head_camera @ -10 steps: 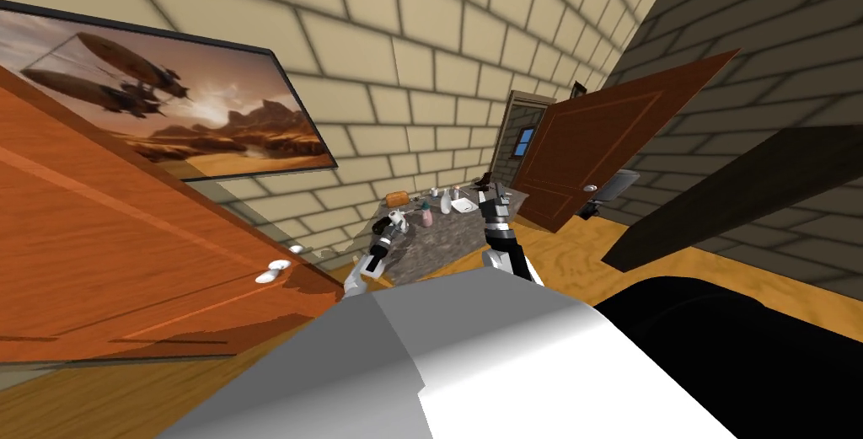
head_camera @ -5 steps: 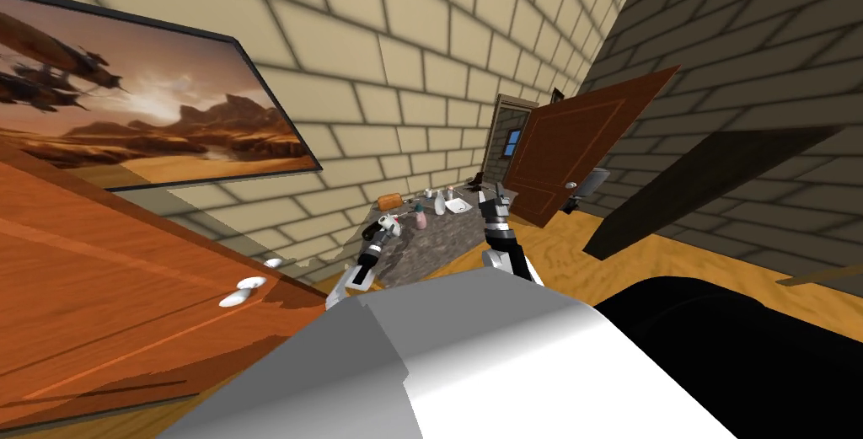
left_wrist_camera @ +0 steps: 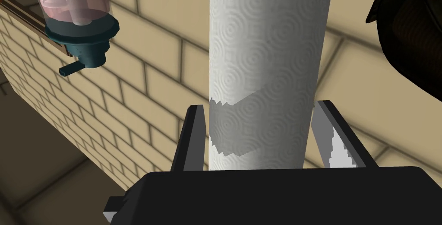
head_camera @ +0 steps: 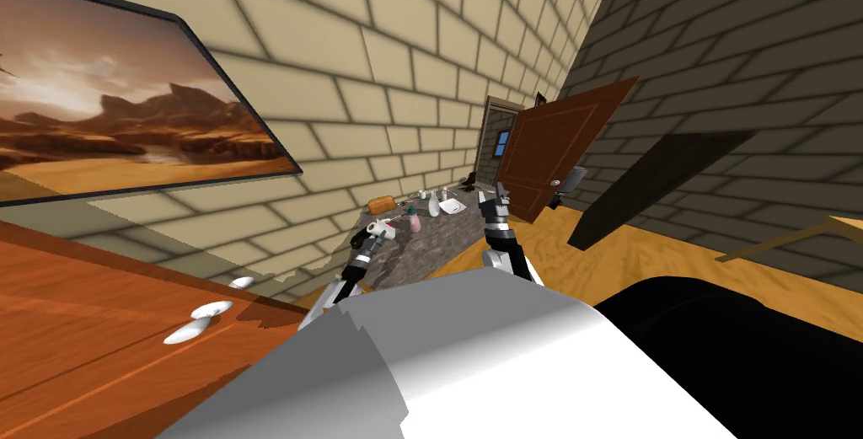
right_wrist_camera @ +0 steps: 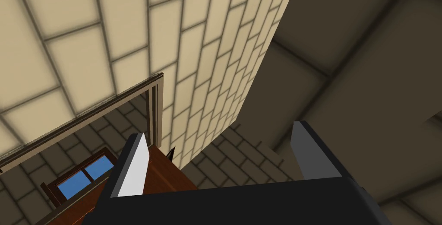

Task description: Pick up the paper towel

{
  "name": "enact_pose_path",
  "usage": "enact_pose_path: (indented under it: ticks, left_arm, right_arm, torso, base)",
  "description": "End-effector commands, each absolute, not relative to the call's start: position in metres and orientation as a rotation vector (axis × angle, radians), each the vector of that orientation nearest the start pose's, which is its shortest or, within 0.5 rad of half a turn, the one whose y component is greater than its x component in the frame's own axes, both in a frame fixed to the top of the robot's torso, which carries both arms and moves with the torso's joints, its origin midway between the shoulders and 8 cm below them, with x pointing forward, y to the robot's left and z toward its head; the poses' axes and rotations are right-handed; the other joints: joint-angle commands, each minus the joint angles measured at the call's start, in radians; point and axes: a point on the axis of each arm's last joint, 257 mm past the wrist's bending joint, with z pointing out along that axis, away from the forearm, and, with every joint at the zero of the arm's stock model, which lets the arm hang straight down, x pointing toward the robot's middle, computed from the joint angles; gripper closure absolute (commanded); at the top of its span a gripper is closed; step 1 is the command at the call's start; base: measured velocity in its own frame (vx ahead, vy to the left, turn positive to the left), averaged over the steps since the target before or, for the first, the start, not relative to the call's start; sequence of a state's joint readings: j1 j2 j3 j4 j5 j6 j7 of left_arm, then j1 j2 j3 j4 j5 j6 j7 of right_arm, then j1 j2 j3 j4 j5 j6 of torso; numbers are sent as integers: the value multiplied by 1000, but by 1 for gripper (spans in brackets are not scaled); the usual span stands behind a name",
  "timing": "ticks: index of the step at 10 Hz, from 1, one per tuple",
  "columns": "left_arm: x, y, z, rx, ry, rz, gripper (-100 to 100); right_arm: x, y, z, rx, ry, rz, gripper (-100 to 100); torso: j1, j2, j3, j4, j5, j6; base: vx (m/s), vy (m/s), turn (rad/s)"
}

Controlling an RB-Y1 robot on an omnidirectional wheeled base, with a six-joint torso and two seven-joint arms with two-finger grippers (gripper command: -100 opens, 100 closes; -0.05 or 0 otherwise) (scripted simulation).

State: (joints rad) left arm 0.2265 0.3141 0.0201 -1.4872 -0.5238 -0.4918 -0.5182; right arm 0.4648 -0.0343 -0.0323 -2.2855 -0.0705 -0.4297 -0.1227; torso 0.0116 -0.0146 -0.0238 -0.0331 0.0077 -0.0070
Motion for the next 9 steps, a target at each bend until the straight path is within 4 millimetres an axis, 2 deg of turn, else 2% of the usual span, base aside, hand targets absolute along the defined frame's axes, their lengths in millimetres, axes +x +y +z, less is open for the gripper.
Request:
enact_pose_path:
  ticks: [1,2,4,5,6,7,8,9]
  left_arm:
    - [439,309,-261,-1,1534,-354,100]
    - [432,310,-263,-3,1541,-353,100]
    - [416,310,-265,-6,1552,-350,100]
    - [407,325,-249,8,1539,-332,100]
    - [397,323,-246,12,1540,-333,100]
    - [389,326,-254,3,1559,-329,100]
    - [394,325,-252,4,1550,-331,100]
    - [392,325,-253,5,1551,-331,0]
  right_arm:
    - [355,-292,26,747,582,1435,0]
    - [355,-292,26,747,582,1435,0]
    - [355,-292,26,747,582,1435,0]
    - [355,-292,26,747,582,1435,0]
    - [355,-292,26,747,582,1435,0]
    - [355,-292,26,747,582,1435,0]
    - [355,-292,26,747,582,1435,0]
    - [355,-292,26,747,582,1435,0]
  torso:
    - [0,0,0,0,0,0]
    - [-1,-1,0,1,0,2]
    - [-1,0,0,1,0,1]
    - [0,1,1,0,0,0]
    - [-2,0,0,1,-1,2]
    - [-2,-1,0,1,0,2]
    - [0,0,0,0,0,1]
    - [1,1,1,1,0,2]
  base:
    - [44,-47,-241]
    - [50,-41,-182]
    - [18,-13,14]
    - [48,-46,-250]
    - [61,-33,-185]
    - [26,-12,-24]
    - [3,-5,10]
    - [0,0,0]
